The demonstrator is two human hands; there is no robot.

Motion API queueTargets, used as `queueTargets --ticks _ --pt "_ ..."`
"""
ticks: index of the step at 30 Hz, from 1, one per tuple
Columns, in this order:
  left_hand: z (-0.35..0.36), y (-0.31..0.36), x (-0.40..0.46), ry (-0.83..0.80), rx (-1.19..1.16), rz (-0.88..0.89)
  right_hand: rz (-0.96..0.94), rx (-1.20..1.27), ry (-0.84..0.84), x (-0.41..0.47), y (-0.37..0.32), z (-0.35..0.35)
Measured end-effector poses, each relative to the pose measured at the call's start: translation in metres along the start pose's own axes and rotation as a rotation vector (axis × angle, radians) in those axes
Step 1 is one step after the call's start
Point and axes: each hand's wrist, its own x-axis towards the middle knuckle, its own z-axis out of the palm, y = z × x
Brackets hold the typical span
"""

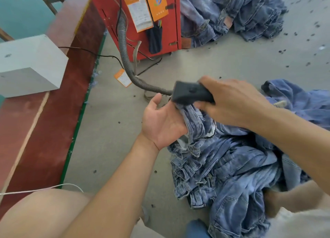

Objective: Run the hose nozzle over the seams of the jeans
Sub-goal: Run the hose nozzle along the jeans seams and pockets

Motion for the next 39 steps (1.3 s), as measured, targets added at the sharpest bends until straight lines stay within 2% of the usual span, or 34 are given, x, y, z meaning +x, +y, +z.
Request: queueTargets --ticks 3,5,10,12,15,17,19,22,26,31,36,39 --pt "0.0 -0.001 0.001 0.017 -0.007 0.017 0.085 0.06 0.17 0.007 0.013 -0.008" --pt "0.0 0.003 0.001 0.046 0.006 0.042 0.073 0.133 0.174 0.002 0.025 -0.02" --pt "0.005 0.005 0.005 0.081 -0.034 0.064 -0.042 0.043 -0.109 -0.021 0.015 -0.027" --pt "0.006 0.003 0.008 0.094 -0.043 0.066 -0.046 -0.044 -0.161 -0.022 0.006 -0.015" --pt "0.003 0.002 0.01 0.062 -0.05 0.076 0.025 -0.038 -0.01 -0.012 0.007 -0.005" --pt "0.003 0.001 0.009 0.054 -0.034 0.065 0.117 0.058 0.111 -0.005 0.019 -0.009" --pt "0.003 0.0 0.01 0.036 -0.03 0.057 0.16 0.141 0.154 -0.003 0.031 -0.023" --pt "0.003 0.002 0.013 0.028 -0.03 0.072 0.09 0.153 0.057 -0.012 0.034 -0.033" --pt "0.001 -0.004 0.018 0.088 0.045 0.092 0.021 0.014 -0.141 -0.018 0.013 -0.018" --pt "0.008 -0.011 0.024 0.106 0.018 0.122 0.15 0.026 0.084 0.0 0.024 -0.014" --pt "0.003 -0.005 0.029 0.352 0.274 0.214 0.224 0.18 0.21 -0.005 0.054 -0.036" --pt "0.003 -0.007 0.028 0.356 0.349 0.233 0.214 0.198 0.192 -0.014 0.061 -0.044"
